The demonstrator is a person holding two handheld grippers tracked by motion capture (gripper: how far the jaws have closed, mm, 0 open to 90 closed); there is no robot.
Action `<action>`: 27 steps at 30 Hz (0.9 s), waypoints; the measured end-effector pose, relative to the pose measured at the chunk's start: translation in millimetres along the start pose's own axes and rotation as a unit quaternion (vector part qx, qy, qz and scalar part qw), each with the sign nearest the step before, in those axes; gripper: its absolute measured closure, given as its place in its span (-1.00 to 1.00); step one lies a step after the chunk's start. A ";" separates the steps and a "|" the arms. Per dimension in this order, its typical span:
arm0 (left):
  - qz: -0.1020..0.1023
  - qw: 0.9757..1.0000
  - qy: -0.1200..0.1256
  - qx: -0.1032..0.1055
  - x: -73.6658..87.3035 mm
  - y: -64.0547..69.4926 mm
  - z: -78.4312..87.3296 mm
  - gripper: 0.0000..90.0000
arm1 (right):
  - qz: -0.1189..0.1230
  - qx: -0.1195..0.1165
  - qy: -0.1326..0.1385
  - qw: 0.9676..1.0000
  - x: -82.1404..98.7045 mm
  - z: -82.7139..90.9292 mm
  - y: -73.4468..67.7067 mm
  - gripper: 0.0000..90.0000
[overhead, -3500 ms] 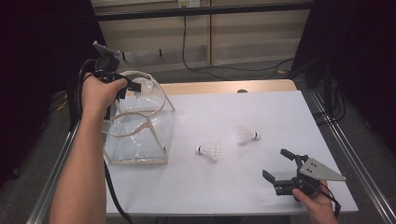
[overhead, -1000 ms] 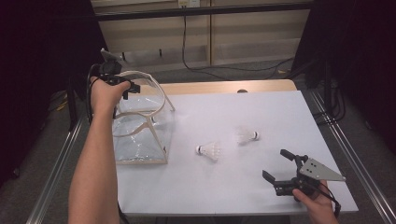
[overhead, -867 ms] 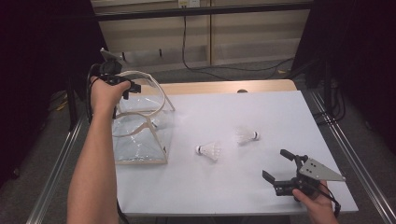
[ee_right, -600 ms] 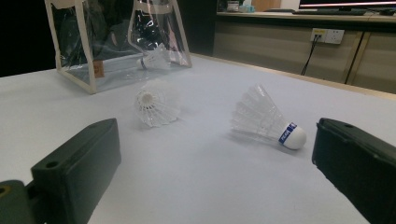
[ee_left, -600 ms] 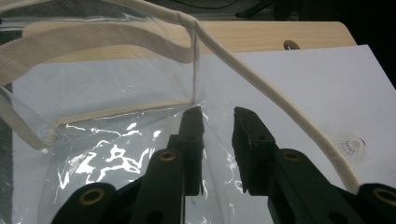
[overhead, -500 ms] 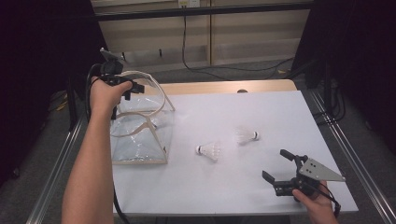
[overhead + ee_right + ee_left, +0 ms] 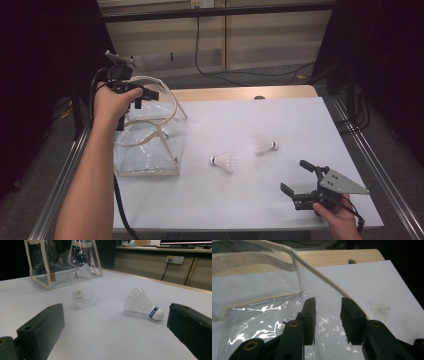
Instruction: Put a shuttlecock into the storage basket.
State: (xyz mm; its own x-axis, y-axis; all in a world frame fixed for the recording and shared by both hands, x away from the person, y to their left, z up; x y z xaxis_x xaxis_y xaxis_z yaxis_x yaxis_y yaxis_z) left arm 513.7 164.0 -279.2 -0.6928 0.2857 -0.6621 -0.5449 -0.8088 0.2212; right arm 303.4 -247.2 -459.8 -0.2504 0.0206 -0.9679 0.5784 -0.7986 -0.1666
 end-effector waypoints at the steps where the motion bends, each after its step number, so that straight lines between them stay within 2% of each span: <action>1: -0.004 1.000 0.000 0.004 -0.1 2.1 0.4 0.40 | 0.000 0.000 0.000 1.000 0.0 -0.1 -0.1 -0.98; 9: -0.031 0.999 0.005 0.033 -1.5 23.0 3.4 0.23 | 0.001 0.001 0.000 1.000 0.2 -0.1 0.0 -0.98; 17: -0.047 0.998 0.005 0.051 -0.6 35.1 4.5 0.11 | 0.003 0.000 0.002 1.000 -0.4 -0.1 -0.1 -0.98; 27: -0.070 0.994 0.004 0.088 0.6 58.0 2.9 -0.12 | 0.005 -0.001 0.001 1.000 -0.4 0.3 -0.3 -0.98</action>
Point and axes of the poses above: each handheld gripper's, and its own axes: z roughly backward along the jaws, x roughly out of its underside, y roughly to its right, the point moved 7 cm from there along -z, roughly forward along the jaws, and after that the axes turned 8 degrees about -z, right-handed, at the moved point
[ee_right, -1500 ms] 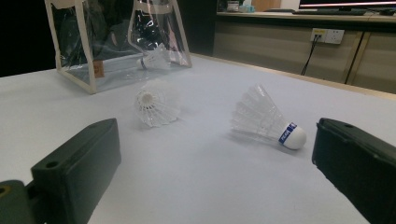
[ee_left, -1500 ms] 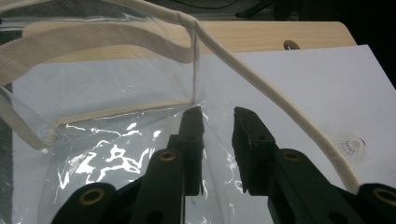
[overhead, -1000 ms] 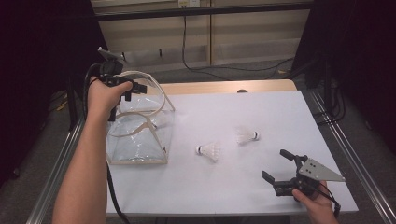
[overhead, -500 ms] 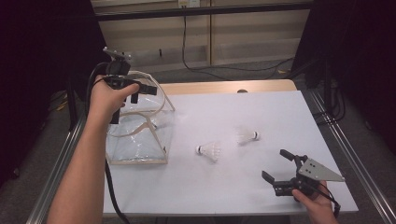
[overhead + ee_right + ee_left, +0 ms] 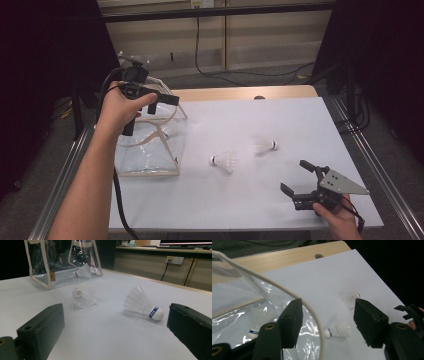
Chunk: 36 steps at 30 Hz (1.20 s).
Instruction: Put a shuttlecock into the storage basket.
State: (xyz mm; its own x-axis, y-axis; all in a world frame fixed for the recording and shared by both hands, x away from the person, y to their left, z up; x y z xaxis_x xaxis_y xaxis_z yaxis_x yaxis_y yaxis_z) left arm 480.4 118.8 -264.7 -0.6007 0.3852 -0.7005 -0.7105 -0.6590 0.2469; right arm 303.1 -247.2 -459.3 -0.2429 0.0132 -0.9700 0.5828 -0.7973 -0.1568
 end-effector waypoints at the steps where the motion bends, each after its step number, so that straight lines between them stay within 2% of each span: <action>1: -0.003 1.000 -0.001 0.002 0.0 1.6 -0.5 -0.14 | 0.000 0.000 0.000 1.000 -0.1 0.1 -0.1 -0.98; 8: -0.021 1.000 -0.004 0.013 0.2 13.1 -3.1 -0.22 | 0.002 0.000 0.000 1.000 -0.1 -0.1 -0.3 -0.98; 19: -0.036 0.999 -0.006 0.033 0.8 27.2 -5.9 -0.31 | 0.001 0.000 0.001 1.000 -0.3 -0.2 -0.9 -0.98; 26: -0.056 0.997 -0.015 0.044 5.4 37.9 -15.1 -0.36 | 0.000 0.000 0.000 1.000 -0.3 -0.2 -1.3 -0.98; 33: -0.062 0.996 0.001 0.058 8.1 42.5 -23.2 -0.43 | 0.000 -0.002 0.000 1.000 -0.2 0.0 -1.6 -0.98; 36: -0.066 0.996 -0.001 0.063 10.6 44.6 -26.3 -0.43 | 0.000 -0.001 0.000 1.000 -0.3 0.1 -1.3 -0.98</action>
Point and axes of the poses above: each handheld gripper's, and its own axes: z roughly backward along the jaws, x roughly out of its underside, y roughly to its right, the point moved 7 cm from there along -z, roughly forward along the jaws, and after that the axes turned 8 degrees about -z, right-handed, at the moved point
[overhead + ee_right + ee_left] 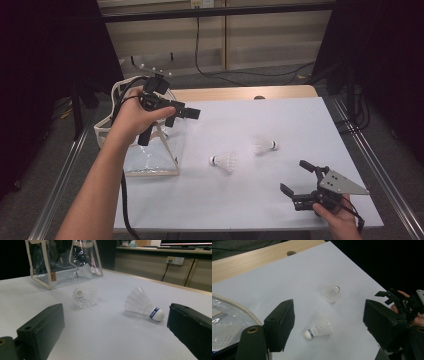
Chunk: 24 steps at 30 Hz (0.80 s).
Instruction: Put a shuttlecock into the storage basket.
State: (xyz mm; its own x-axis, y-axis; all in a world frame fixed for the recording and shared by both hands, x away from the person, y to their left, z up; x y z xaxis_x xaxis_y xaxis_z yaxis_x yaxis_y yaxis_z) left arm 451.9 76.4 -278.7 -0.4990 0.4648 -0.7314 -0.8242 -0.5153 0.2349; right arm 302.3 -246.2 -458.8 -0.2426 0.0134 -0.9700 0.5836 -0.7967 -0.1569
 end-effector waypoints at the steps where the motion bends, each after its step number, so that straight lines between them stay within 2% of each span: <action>1: -0.002 1.000 0.002 0.003 0.3 1.0 -1.1 -0.44 | 0.000 0.000 0.001 1.000 -0.1 0.0 0.1 -0.98; 10: -0.012 1.000 -0.001 0.021 5.4 8.8 -12.5 -0.50 | 0.003 -0.004 0.001 1.000 -0.4 0.1 -1.2 -0.98; 21: -0.016 0.999 -0.005 0.032 12.8 12.1 -22.2 -0.54 | 0.002 -0.004 -0.001 1.000 -0.2 -0.5 -1.2 -0.98; 24: -0.024 0.999 -0.007 0.032 15.4 12.7 -23.7 -0.56 | 0.002 -0.005 0.002 1.000 -0.6 -0.1 -1.3 -0.98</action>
Point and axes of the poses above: each handheld gripper's, and its own axes: z roughly backward along the jaws, x roughly out of its underside, y roughly to its right, the point moved 7 cm from there along -z, roughly forward along the jaws, and after that the axes turned 8 degrees about -z, right-handed, at the moved point
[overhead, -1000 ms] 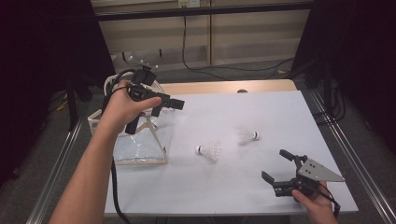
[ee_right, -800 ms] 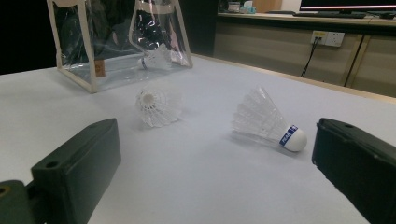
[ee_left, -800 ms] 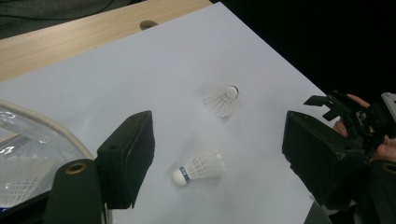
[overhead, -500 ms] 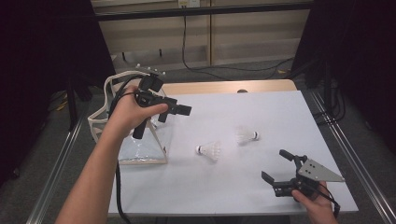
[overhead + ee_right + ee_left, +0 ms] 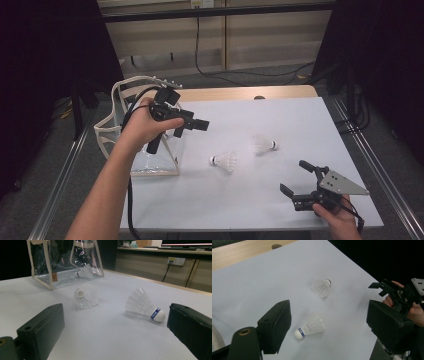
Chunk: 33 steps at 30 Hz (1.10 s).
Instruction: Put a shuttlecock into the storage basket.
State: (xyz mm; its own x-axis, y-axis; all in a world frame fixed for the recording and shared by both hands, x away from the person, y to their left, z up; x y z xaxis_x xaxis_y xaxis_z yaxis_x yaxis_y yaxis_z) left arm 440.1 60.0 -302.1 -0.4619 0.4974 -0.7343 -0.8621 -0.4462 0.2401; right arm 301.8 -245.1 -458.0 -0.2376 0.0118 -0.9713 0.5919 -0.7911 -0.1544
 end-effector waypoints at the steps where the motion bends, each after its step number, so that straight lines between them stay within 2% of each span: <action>1: -0.001 1.000 0.001 0.001 0.5 0.2 -0.3 -0.57 | 0.001 0.001 0.000 1.000 0.1 0.1 0.5 -0.98; 10: -0.002 1.000 0.000 0.002 4.5 2.0 -5.8 -0.58 | 0.000 0.000 -0.001 1.000 0.1 -0.3 0.0 -0.98; 15: -0.016 1.000 -0.003 0.006 8.8 3.4 -10.7 -0.62 | 0.000 0.001 0.000 1.000 -0.1 -0.2 0.6 -0.98; 18: -0.022 1.000 0.007 0.006 9.4 3.5 -13.0 -0.64 | 0.000 -0.001 -0.001 1.000 0.0 -0.4 0.1 -0.98; 24: -0.034 0.999 0.008 0.009 11.3 6.4 -15.8 -0.67 | -0.001 -0.001 0.001 1.000 -0.3 -0.3 0.0 -0.98; 33: -0.039 0.999 0.002 0.018 18.9 9.8 -26.1 -0.71 | 0.001 -0.001 -0.001 1.000 0.0 -0.3 0.2 -0.98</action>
State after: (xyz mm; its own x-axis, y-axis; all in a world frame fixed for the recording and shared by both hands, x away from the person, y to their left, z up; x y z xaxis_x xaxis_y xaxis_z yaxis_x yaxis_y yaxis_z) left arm 428.4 45.7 -330.2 -0.3914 0.5266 -0.7547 -0.9027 -0.3789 0.2038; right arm 302.1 -245.1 -458.1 -0.2381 0.0098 -0.9712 0.5931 -0.7904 -0.1534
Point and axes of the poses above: each handheld gripper's, and its own axes: z roughly backward along the jaws, x roughly out of its underside, y roughly to its right, the point moved 7 cm from there along -z, roughly forward along the jaws, and after that the axes turned 8 degrees about -z, right-handed, at the moved point
